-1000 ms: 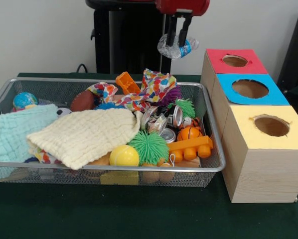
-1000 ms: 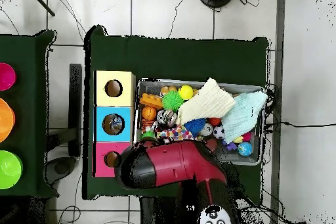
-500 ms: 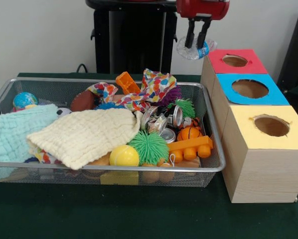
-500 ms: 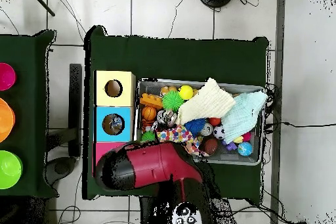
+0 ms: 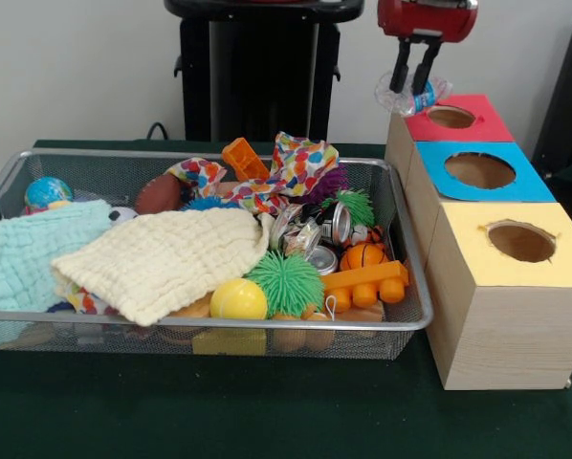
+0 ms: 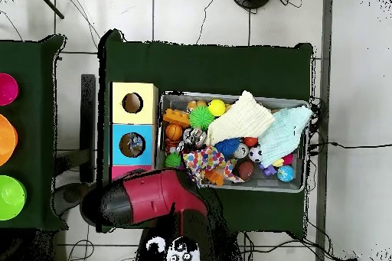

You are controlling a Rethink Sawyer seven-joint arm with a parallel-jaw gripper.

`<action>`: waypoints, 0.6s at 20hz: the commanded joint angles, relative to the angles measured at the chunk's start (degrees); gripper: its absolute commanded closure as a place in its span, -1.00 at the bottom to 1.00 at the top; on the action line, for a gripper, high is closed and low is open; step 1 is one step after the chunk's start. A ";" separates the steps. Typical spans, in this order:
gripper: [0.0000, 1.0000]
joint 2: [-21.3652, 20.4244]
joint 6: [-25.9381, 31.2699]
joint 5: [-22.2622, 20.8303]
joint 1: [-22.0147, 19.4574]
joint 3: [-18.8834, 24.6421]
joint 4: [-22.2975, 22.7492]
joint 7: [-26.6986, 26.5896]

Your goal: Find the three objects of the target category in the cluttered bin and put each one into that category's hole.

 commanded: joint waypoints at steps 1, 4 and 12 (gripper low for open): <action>1.00 3.99 -1.33 3.55 2.14 -2.83 -4.99 16.54; 1.00 5.23 -1.44 4.24 3.38 -3.64 -6.20 17.26; 1.00 8.92 -1.47 6.67 6.33 -5.50 -9.81 18.50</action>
